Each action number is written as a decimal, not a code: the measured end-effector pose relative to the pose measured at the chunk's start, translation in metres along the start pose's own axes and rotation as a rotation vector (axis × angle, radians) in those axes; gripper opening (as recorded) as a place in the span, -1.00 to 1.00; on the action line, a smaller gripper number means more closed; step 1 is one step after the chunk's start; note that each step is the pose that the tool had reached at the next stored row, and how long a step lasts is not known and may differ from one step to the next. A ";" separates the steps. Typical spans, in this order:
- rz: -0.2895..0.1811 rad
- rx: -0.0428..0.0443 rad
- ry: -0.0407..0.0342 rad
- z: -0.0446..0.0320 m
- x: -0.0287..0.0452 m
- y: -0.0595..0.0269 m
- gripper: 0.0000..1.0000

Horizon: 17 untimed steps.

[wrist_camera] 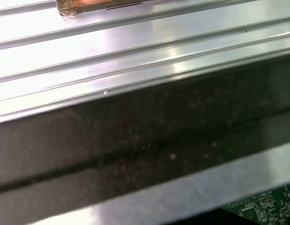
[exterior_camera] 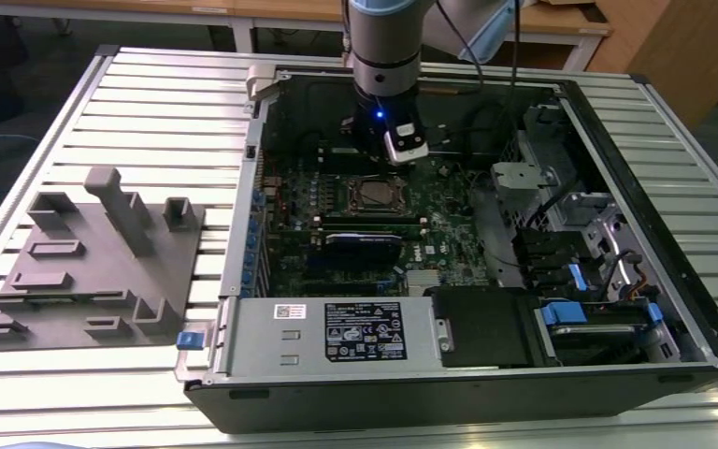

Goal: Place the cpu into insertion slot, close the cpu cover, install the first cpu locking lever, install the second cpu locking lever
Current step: 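Install the first cpu locking lever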

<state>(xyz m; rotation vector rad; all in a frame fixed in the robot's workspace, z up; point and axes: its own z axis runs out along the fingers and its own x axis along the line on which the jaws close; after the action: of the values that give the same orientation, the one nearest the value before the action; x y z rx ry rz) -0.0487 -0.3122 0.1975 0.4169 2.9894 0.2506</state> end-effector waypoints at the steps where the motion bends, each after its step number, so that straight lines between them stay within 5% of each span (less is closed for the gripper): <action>1: 0.000 -0.0005 -0.0016 0.0001 0.0004 -0.0001 -0.79; 17: -0.003 -0.0015 -0.0065 0.0011 0.0011 -0.0010 -0.79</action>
<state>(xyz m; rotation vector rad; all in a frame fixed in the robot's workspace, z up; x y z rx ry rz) -0.0499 -0.3126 0.1962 0.4122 2.9831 0.2507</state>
